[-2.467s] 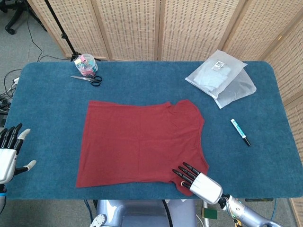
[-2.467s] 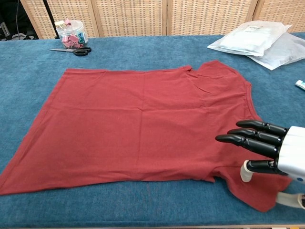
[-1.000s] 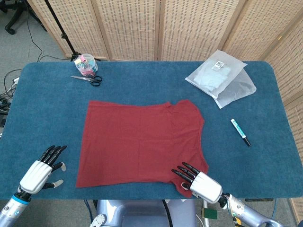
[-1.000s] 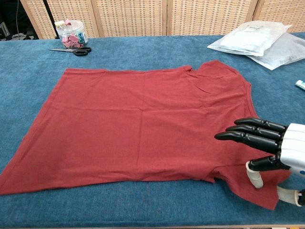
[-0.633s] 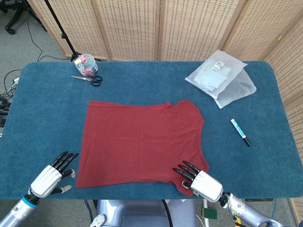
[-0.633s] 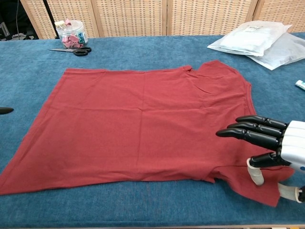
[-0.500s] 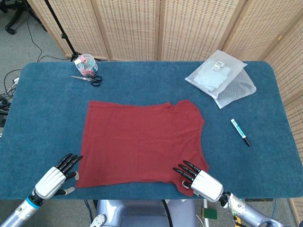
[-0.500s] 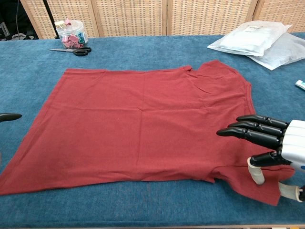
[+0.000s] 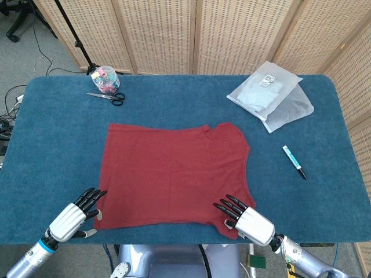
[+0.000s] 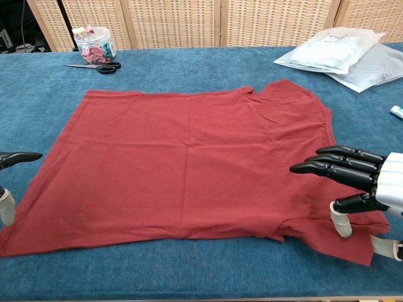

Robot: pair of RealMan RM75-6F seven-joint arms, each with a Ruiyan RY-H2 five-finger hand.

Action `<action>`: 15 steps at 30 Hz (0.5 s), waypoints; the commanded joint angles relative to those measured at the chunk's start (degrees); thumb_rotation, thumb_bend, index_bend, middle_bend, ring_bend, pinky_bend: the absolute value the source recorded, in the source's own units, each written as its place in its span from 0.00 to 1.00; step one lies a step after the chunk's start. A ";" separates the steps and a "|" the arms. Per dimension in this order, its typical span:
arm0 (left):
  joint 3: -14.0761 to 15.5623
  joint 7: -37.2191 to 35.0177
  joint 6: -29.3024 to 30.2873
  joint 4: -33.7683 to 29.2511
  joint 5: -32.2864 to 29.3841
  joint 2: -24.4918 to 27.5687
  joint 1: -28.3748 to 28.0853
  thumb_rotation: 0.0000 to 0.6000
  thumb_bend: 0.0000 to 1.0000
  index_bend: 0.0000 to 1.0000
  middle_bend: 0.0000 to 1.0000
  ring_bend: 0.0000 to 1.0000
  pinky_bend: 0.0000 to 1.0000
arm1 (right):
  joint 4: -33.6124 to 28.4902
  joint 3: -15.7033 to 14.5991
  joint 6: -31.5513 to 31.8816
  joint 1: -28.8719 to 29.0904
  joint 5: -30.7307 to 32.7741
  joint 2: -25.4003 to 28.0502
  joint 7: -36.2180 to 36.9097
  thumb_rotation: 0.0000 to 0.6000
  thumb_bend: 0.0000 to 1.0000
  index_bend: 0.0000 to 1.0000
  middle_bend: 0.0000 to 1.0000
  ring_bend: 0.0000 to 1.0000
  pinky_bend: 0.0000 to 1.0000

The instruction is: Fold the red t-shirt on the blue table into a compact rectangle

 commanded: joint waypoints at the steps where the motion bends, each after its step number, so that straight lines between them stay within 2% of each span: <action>1: 0.07 -0.01 -0.07 -0.01 -0.17 -0.08 -0.16 1.00 0.10 0.55 0.00 0.00 0.00 | 0.05 -0.01 -0.08 0.00 0.05 0.00 -0.01 1.00 0.55 0.64 0.05 0.00 0.00; 5: 0.31 0.04 -0.20 0.04 -0.40 -0.21 -0.51 1.00 0.14 0.55 0.00 0.00 0.00 | 0.11 0.08 -0.08 -0.03 0.23 0.04 -0.05 1.00 0.56 0.64 0.05 0.00 0.00; 10: 0.78 -0.37 -0.36 -0.08 -0.54 -0.15 -0.77 1.00 0.26 0.55 0.00 0.00 0.00 | 0.14 0.08 -0.10 -0.03 0.33 0.10 0.00 1.00 0.56 0.64 0.05 0.00 0.00; 15: 1.00 -0.33 -0.39 -0.07 -0.78 -0.18 -0.88 1.00 0.33 0.55 0.00 0.00 0.00 | 0.19 0.12 -0.07 -0.02 0.35 0.09 -0.07 1.00 0.56 0.64 0.05 0.00 0.00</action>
